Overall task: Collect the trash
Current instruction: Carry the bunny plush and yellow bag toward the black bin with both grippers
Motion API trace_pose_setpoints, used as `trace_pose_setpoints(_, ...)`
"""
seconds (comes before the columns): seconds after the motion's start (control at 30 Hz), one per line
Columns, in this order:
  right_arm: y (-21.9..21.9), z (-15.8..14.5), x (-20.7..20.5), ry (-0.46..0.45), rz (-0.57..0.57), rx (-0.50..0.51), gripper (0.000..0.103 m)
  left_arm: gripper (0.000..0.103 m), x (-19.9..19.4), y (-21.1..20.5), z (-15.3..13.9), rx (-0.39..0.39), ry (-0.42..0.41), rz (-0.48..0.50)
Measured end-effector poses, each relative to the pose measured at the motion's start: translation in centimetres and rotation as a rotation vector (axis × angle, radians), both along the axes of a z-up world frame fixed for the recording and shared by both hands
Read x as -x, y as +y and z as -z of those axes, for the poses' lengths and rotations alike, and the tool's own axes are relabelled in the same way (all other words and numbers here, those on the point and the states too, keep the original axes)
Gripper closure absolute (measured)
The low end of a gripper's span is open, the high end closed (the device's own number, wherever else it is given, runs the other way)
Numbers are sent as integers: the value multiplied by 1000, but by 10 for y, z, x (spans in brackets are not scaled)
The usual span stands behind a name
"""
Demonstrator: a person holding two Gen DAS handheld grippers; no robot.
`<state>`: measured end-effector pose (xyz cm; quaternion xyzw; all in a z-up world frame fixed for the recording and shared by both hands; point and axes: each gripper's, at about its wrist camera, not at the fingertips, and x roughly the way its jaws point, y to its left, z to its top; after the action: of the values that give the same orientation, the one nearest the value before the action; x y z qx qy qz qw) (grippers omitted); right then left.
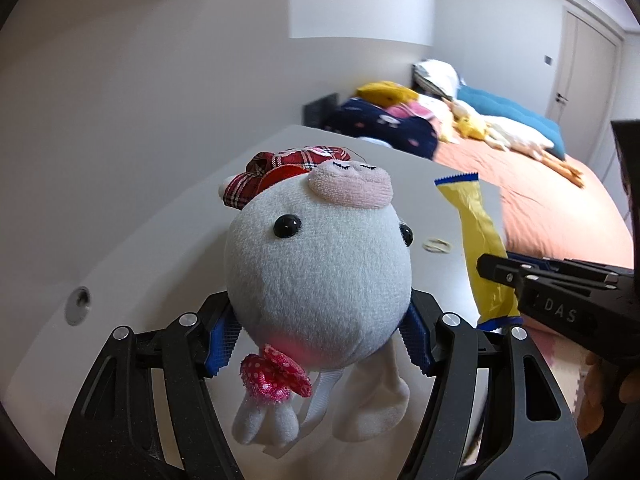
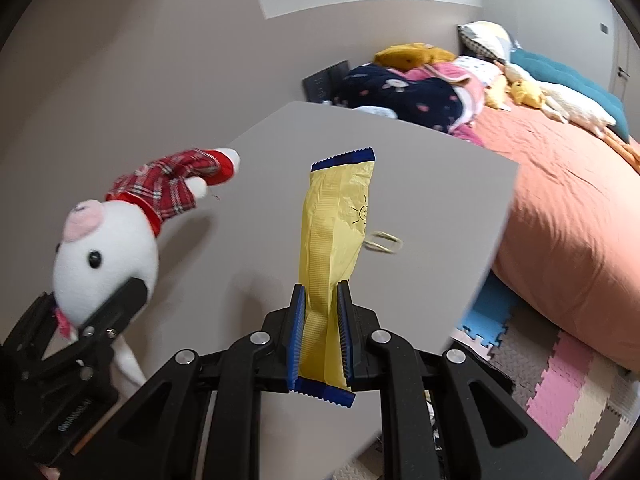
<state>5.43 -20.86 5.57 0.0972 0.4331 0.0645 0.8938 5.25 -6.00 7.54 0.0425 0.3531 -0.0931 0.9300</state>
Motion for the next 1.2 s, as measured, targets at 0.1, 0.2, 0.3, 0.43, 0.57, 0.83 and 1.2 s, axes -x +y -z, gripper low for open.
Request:
trace_pose_setpoints(0.1, -18, -1, 15, -6, 29, -3, 86, 37, 12, -21, 3, -2, 2, 40)
trace_pose_setpoints(0.2, -36, -2, 30, -14, 57, -2, 86, 37, 19, -35, 6, -3, 5, 68)
trace_pose_setpoints(0.3, -51, -2, 44, -18, 79, 1, 86, 37, 23, -53, 11, -5, 14, 103)
trace_pose_setpoints(0.43, -75, 0, 62, -23, 124, -5, 86, 37, 28, -77, 17, -10, 26, 148)
trace_pose_setpoints(0.57, -96, 2, 78, -24, 163, -8, 86, 37, 34, -97, 21, -17, 31, 187)
trace_pose_setpoints(0.83, -133, 8, 104, -19, 231, -11, 86, 37, 45, -131, 27, -30, 38, 251)
trace_pose_setpoints(1.2, -181, 18, 137, -9, 332, -19, 86, 36, 60, -177, 39, -57, 58, 352)
